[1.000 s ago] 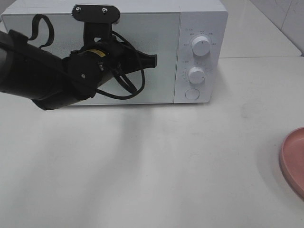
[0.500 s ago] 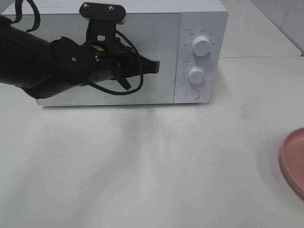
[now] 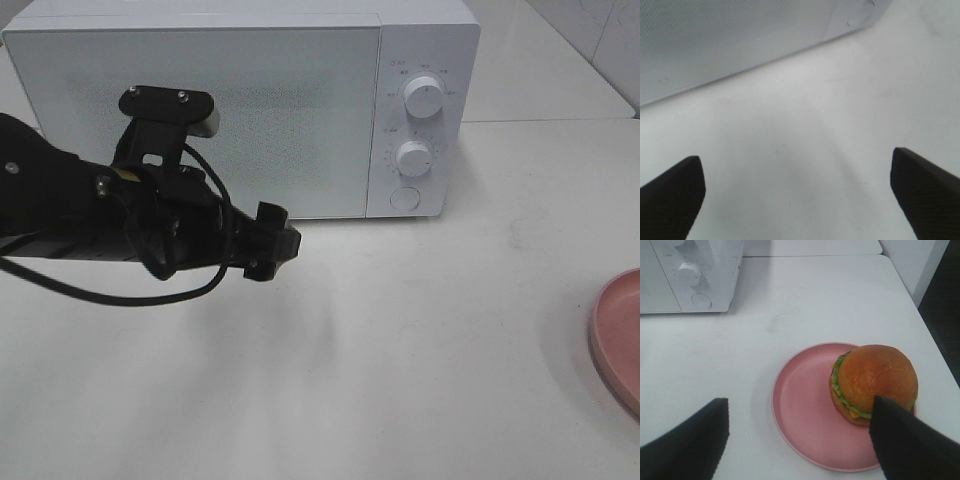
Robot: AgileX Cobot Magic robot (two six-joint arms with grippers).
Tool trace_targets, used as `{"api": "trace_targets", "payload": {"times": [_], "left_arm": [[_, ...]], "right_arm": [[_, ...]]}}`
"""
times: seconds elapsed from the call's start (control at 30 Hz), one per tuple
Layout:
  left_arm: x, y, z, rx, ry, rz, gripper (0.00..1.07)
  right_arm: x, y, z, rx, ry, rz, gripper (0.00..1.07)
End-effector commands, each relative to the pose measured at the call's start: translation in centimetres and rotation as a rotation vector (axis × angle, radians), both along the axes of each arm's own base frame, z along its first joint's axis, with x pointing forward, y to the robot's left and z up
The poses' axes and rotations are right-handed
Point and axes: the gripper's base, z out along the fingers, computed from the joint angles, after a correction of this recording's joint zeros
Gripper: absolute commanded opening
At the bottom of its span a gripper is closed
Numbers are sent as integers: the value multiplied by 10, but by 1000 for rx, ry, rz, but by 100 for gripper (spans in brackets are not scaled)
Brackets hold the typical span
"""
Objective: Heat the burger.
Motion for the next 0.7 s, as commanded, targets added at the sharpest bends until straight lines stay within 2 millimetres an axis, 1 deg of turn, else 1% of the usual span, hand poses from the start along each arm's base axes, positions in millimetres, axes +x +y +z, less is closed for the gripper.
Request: {"api": "trace_targets", "payload": {"times": [0.03,0.1,0.17,0.2,0.23,0.27,0.3,0.33,0.37,0.4,0.43,0.47,0.5,0.53,0.57,0.6,0.63,0.67,0.7], "left_arm": [[-8,0,3,-1,31,-39,97],[-22,5,16,16,82,-151,96],[-23,8,19,16,98,-159,96],[-24,17,23,17,154,-169,96],[-24,17,23,17,154,-169,96],[-25,22,24,16,188,-169,96],[-23,35,27,21,237,-152,96],[-23,35,27,21,237,-152,96],[-22,44,30,25,263,-137,96],[-19,64,33,35,317,-90,96],[-19,64,33,35,317,-90,96],[-20,84,37,54,389,-49,96],[-20,84,37,54,389,-49,96],[-21,96,40,66,422,-21,96],[-25,118,46,95,471,30,96],[-25,118,46,95,471,30,96],[-27,129,49,113,491,57,96],[-33,151,58,137,499,133,96],[-33,151,58,137,499,133,96]], "right_arm": [[-4,0,1,-10,-37,5,75],[-4,0,1,-10,-37,5,75],[-4,0,1,-10,-37,5,75],[-4,0,1,-10,-37,5,75],[-4,0,1,-10,-37,5,75],[-4,0,1,-10,-37,5,75],[-4,0,1,-10,-37,5,75],[-4,0,1,-10,-37,5,75],[-4,0,1,-10,-37,5,75],[-4,0,1,-10,-37,5,75],[-4,0,1,-10,-37,5,75],[-4,0,1,-10,-37,5,75],[-4,0,1,-10,-37,5,75],[-4,0,1,-10,-37,5,75],[-4,0,1,-10,-37,5,75],[-4,0,1,-10,-37,5,75],[-4,0,1,-10,-37,5,75],[-4,0,1,-10,-37,5,75],[-4,0,1,-10,-37,5,75]]}}
